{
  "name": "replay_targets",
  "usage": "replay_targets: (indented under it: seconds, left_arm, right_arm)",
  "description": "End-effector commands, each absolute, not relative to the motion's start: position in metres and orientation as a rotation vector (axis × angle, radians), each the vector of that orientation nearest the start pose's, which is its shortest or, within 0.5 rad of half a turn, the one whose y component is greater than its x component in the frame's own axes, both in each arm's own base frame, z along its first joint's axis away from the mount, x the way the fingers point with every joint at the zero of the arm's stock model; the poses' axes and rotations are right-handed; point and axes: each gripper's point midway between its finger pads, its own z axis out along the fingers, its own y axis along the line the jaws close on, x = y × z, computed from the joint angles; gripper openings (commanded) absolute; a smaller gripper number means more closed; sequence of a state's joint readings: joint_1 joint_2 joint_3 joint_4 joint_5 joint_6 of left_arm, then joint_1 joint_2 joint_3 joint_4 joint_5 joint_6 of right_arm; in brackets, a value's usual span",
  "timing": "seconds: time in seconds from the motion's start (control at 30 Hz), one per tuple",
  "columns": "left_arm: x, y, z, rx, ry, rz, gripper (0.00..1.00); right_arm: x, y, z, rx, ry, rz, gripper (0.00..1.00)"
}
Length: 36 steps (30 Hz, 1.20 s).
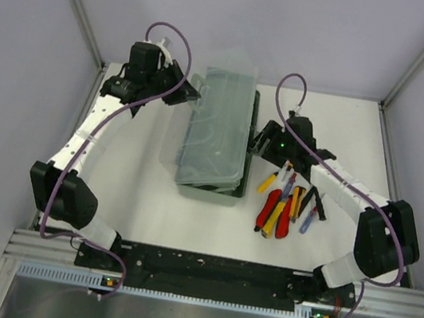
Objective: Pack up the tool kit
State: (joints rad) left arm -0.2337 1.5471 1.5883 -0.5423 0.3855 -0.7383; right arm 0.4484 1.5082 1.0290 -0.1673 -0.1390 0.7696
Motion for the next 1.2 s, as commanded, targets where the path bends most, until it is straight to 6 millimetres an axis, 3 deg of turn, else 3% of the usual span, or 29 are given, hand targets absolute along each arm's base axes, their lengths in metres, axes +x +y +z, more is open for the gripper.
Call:
replay_targets:
  seconds: [0.0,0.27,0.43,0.63,0.9,1.03,1.17]
  left_arm:
    - [0.405,-0.180,0.419,-0.185,1.845,-1.009,0.00]
    - [0.408,-0.158,0.410,-0.204,1.864,-0.959,0.00]
    - [0.405,-0.163,0.413,-0.150,1.866,-1.050,0.00]
    - [0.406,-0.163,0.408,-0.145,1.883,-1.066,0.00]
    - [0.408,-0.162,0.401,-0.160,1.897,-1.063,0.00]
    - [0.410,-0.163,0.402,-0.163,1.895,-1.068,0.00]
    - [0.411,-0.161,0.402,-0.169,1.892,-1.064,0.00]
  right_arm:
    - [0.368,0.234,0.146,0.278,2.307,0.801,0.66]
    - [0.367,0.230,0.131,0.275,2.341,0.754,0.60]
    - [0.370,0.237,0.117,0.151,2.415,0.735,0.62]
    - [0.364,0.247,0.117,0.115,2.445,0.784,0.64]
    - [0.351,0.259,0.138,0.060,2.358,0.850,0.78]
    - [0.345,0.272,0.134,0.028,2.380,0.886,0.75]
    - [0.339,0.281,0.121,0.008,2.424,0.840,0.67]
